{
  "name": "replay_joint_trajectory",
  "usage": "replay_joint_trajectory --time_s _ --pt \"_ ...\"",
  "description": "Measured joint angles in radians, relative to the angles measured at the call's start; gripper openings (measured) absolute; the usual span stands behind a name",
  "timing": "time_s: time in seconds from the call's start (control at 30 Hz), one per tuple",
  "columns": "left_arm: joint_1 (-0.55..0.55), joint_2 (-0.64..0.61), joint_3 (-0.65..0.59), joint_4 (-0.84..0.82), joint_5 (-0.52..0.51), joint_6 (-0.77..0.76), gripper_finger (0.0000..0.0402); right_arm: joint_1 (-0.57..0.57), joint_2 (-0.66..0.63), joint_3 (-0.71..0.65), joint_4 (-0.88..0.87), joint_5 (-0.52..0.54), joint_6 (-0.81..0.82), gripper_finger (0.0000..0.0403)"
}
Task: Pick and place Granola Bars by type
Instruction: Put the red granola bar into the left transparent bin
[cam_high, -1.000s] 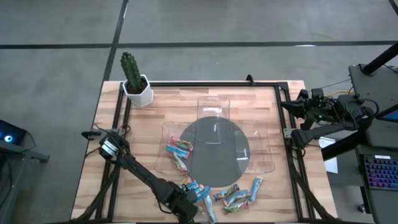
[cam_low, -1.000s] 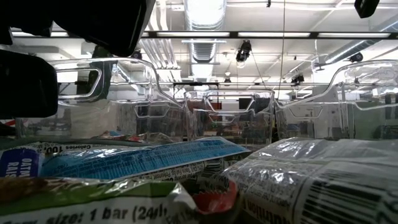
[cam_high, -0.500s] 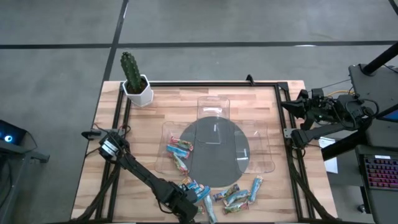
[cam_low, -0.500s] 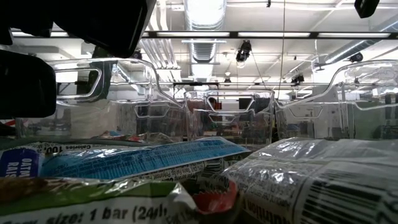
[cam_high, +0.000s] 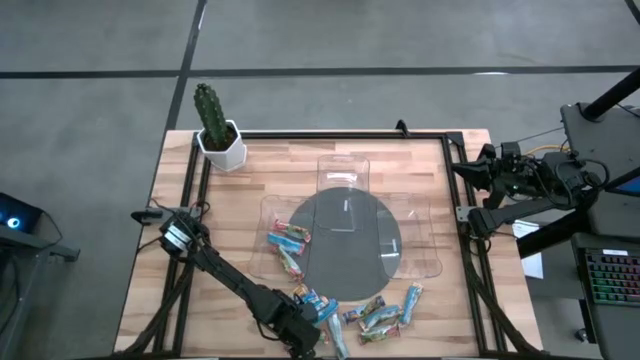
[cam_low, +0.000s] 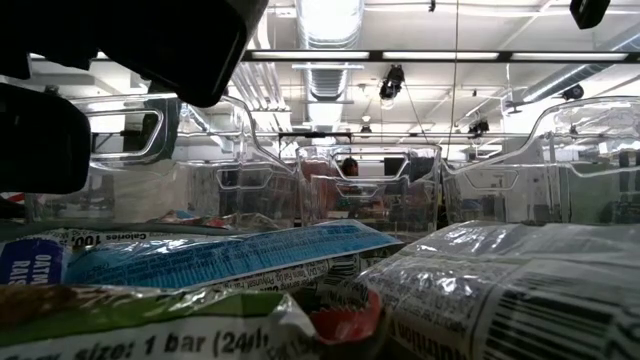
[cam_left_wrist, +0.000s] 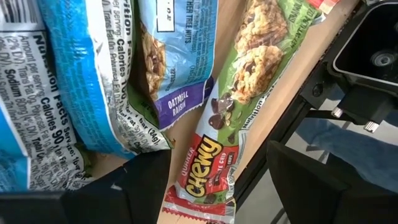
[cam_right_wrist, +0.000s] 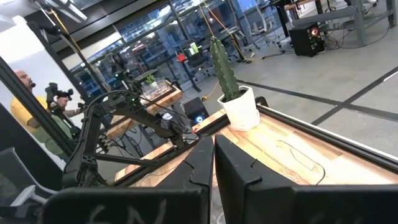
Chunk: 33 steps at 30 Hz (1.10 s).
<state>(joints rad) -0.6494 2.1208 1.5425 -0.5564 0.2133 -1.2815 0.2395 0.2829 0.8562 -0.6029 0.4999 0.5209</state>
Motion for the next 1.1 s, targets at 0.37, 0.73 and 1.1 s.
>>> replay_joint_trajectory --time_s 0.37,0.73,1.1 --pt "0.001 0.001 0.0 0.007 0.017 0.004 0.0249 0.0 0.0 0.0 0.0 0.0 0.0 0.0009" --pt "0.001 0.001 -0.003 -0.003 0.018 0.005 0.0201 0.0 0.0 0.0 0.0 0.0 -0.004 0.0009" --pt "0.0 0.001 -0.007 -0.041 0.01 0.017 0.019 0.0 0.0 0.0 0.0 0.0 -0.008 0.0009"
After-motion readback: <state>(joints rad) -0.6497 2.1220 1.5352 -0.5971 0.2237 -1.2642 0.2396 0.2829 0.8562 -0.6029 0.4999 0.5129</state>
